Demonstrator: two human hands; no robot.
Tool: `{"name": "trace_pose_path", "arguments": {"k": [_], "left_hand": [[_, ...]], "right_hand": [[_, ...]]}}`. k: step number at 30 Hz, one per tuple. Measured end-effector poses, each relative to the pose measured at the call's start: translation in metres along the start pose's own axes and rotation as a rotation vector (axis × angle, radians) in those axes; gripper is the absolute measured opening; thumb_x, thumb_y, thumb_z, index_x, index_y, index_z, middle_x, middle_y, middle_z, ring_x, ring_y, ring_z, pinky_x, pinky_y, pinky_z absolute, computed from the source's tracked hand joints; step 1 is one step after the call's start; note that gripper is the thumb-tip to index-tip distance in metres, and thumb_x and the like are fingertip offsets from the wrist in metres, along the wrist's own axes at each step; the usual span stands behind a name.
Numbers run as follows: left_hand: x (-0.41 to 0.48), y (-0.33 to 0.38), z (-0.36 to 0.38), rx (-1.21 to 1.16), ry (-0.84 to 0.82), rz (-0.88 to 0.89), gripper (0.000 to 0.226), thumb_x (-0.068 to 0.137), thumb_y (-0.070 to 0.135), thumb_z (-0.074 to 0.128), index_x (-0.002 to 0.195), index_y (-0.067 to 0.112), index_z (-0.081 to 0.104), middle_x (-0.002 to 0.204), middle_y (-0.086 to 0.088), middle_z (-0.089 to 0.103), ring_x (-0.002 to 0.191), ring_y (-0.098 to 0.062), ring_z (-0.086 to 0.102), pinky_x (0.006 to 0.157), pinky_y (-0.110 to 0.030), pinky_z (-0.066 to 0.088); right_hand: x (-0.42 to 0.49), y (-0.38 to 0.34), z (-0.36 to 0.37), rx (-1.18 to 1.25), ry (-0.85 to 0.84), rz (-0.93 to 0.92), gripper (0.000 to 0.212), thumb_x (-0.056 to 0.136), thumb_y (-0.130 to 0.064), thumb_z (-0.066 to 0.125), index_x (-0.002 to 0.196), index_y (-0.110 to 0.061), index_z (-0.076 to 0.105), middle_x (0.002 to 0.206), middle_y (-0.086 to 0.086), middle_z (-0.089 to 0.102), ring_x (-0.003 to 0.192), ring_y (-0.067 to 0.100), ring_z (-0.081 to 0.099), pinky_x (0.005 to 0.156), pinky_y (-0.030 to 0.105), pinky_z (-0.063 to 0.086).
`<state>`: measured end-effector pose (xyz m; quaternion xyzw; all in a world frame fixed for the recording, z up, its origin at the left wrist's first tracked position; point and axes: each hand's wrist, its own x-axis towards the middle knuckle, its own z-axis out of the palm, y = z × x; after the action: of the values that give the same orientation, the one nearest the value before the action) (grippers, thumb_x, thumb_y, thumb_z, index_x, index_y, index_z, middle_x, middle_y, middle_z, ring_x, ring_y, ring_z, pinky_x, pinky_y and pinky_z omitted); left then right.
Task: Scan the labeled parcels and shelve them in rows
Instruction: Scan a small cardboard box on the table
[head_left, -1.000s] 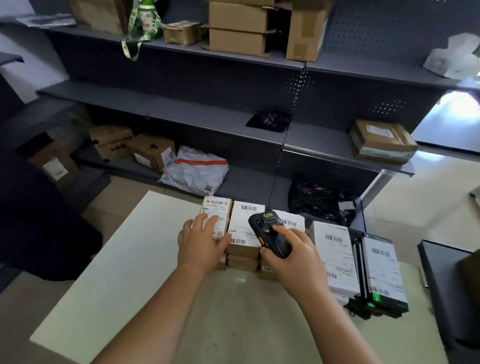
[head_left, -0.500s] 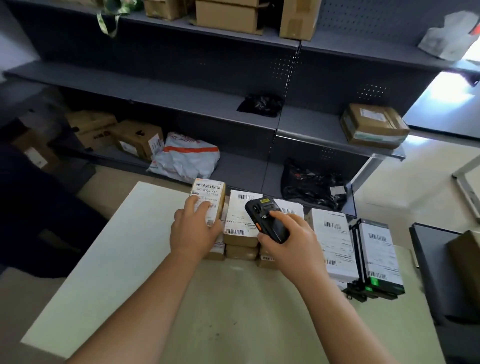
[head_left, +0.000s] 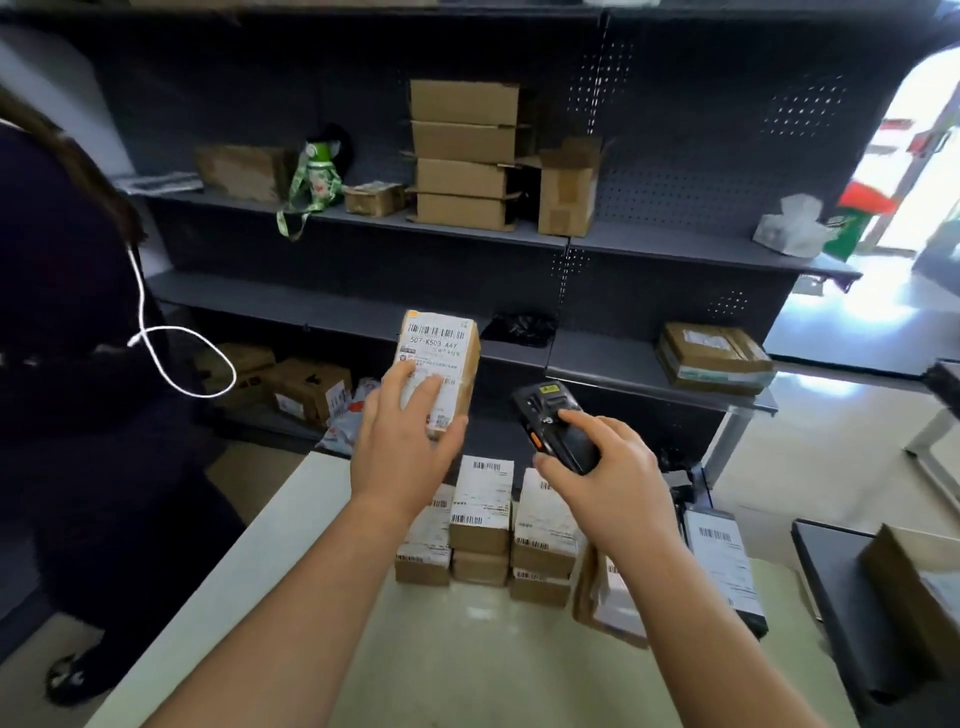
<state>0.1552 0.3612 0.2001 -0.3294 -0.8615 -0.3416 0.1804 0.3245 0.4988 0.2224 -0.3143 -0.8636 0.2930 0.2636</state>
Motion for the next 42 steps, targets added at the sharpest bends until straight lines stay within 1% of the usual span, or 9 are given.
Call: {"name": "trace_pose_path", "arguments": {"k": [4,7,12,18,23,28,31,36,42], "left_hand": [[0.000,0.020,-0.028,-0.027,0.077,0.094,0.048,0.089,0.044,0.065,0.131,0.022,0.056,0.149,0.001,0.032,0.130,-0.026,0.036,0.095,-0.044,0.046],[0.001,0.029,-0.048,-0.036,0.110,0.140,0.049,0.089,0.043,0.065,0.132,0.022,0.056,0.149,-0.001,0.033,0.130,-0.027,0.036,0.096,-0.046,0.045],[-0.010,0.027,-0.073,-0.087,0.182,0.196,0.050,0.086,0.041,0.069,0.129,0.018,0.058,0.146,-0.007,0.038,0.127,-0.031,0.040,0.092,-0.049,0.048],[-0.038,0.015,-0.092,-0.073,0.233,0.213,0.049,0.085,0.038,0.071,0.127,0.017,0.059,0.142,-0.008,0.040,0.122,-0.033,0.043,0.088,-0.049,0.050],[-0.051,0.013,-0.107,0.024,0.255,0.223,0.048,0.084,0.039,0.071,0.125,0.017,0.060,0.142,-0.009,0.041,0.122,-0.034,0.045,0.081,-0.049,0.055],[-0.049,0.028,-0.116,0.101,0.303,0.221,0.047,0.084,0.039,0.071,0.124,0.017,0.061,0.142,-0.010,0.043,0.122,-0.035,0.045,0.084,-0.048,0.055],[-0.048,0.037,-0.113,0.134,0.308,0.219,0.048,0.084,0.039,0.072,0.125,0.016,0.061,0.142,-0.011,0.043,0.122,-0.035,0.044,0.087,-0.049,0.053],[-0.057,0.045,-0.102,0.180,0.308,0.213,0.050,0.083,0.040,0.073,0.126,0.016,0.060,0.142,-0.013,0.044,0.122,-0.037,0.045,0.087,-0.049,0.053],[-0.061,0.051,-0.097,0.222,0.324,0.204,0.050,0.083,0.039,0.072,0.126,0.016,0.059,0.141,-0.013,0.043,0.121,-0.036,0.044,0.086,-0.048,0.053]], "right_hand": [[-0.020,-0.025,-0.032,-0.014,0.076,-0.029,0.053,0.081,-0.049,0.071,0.131,-0.041,0.056,0.120,-0.016,0.053,0.105,0.006,0.046,0.084,0.026,0.039],[-0.038,-0.050,-0.053,-0.032,0.129,-0.057,0.053,0.080,-0.051,0.071,0.131,-0.041,0.056,0.122,-0.014,0.055,0.108,0.009,0.051,0.086,0.026,0.042],[-0.072,-0.094,-0.078,-0.094,0.178,-0.068,0.054,0.080,-0.053,0.070,0.131,-0.043,0.055,0.116,-0.015,0.054,0.098,0.008,0.052,0.079,0.025,0.045],[-0.115,-0.119,-0.088,-0.128,0.111,-0.063,0.053,0.079,-0.051,0.072,0.129,-0.042,0.058,0.113,-0.013,0.054,0.097,0.009,0.052,0.072,0.021,0.039],[-0.134,-0.125,-0.097,-0.119,0.056,-0.098,0.052,0.078,-0.054,0.070,0.128,-0.046,0.056,0.114,-0.015,0.055,0.101,0.009,0.051,0.078,0.025,0.040],[-0.133,-0.124,-0.117,-0.129,-0.005,-0.131,0.054,0.078,-0.058,0.068,0.129,-0.048,0.054,0.117,-0.017,0.054,0.104,0.008,0.049,0.082,0.027,0.042],[-0.129,-0.119,-0.129,-0.131,-0.033,-0.141,0.054,0.075,-0.059,0.068,0.126,-0.049,0.055,0.112,-0.015,0.056,0.105,0.011,0.052,0.087,0.032,0.048],[-0.127,-0.107,-0.139,-0.092,-0.101,-0.145,0.055,0.066,-0.063,0.067,0.119,-0.053,0.057,0.103,-0.014,0.060,0.091,0.014,0.060,0.078,0.036,0.056],[-0.125,-0.102,-0.145,-0.077,-0.172,-0.147,0.051,0.068,-0.060,0.070,0.117,-0.053,0.058,0.108,-0.010,0.063,0.079,0.007,0.061,0.070,0.033,0.057]]}}
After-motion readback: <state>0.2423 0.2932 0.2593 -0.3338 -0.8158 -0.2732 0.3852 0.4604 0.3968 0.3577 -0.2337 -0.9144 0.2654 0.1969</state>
